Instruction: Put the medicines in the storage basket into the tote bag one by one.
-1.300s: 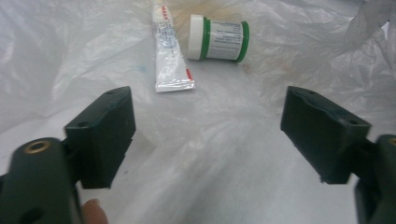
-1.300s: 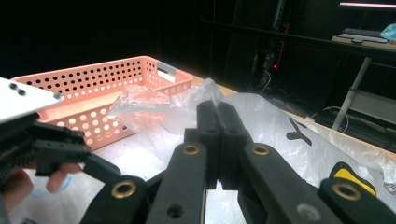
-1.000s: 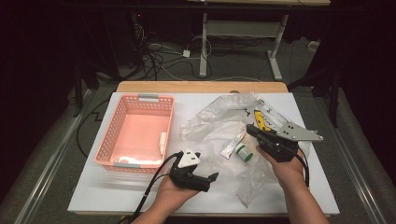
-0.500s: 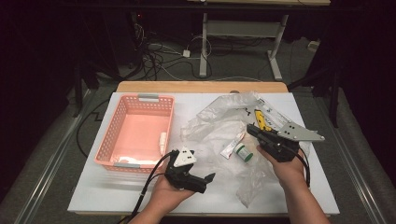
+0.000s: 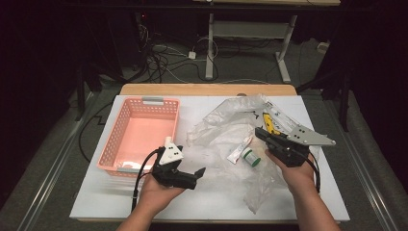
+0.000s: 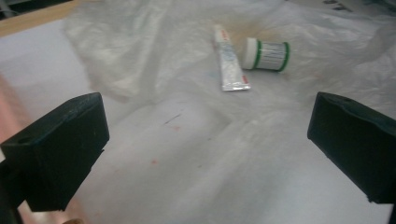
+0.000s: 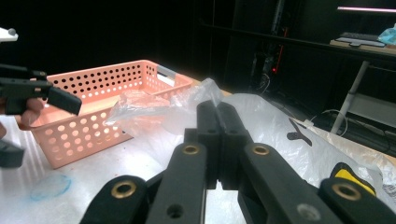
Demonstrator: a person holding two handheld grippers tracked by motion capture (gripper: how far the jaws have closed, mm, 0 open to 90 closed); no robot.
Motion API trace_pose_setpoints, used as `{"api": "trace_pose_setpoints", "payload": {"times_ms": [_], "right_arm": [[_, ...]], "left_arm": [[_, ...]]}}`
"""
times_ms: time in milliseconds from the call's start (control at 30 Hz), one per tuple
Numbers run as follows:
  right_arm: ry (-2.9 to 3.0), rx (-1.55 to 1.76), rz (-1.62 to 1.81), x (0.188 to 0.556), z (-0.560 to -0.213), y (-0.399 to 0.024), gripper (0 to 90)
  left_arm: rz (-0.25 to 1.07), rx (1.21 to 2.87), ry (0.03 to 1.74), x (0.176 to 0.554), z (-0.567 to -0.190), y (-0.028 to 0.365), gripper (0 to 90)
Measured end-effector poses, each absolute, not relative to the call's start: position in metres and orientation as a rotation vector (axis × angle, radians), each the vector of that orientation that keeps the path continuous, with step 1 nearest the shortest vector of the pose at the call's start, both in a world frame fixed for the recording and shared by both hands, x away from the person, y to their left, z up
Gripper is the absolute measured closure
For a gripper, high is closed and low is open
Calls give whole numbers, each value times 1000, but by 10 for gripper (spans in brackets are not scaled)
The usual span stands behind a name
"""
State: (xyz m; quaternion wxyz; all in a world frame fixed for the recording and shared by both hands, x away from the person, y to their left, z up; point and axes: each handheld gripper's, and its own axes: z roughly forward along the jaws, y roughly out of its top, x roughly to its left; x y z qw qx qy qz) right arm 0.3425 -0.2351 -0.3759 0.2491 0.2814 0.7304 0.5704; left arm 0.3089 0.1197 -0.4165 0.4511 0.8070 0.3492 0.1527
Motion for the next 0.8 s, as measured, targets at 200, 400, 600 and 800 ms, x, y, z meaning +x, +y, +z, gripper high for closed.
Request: {"api": "trace_pose_setpoints", "payload": {"times_ms": [200, 400, 600, 800], "right_arm": [[1989, 768, 1553, 343, -376, -235, 900], [1989, 769, 1551, 343, -376, -236, 900], [1989, 767, 1550, 343, -377, -236, 900], [1986, 769, 1552, 343, -376, -237, 900]], "left_arm": [[413, 1968, 927, 315, -415, 138, 0], [437, 1938, 981, 320, -411, 158, 0], [463, 1928, 1030, 324, -411, 174, 0], [485, 1903, 1077, 327, -409, 190, 0]]}}
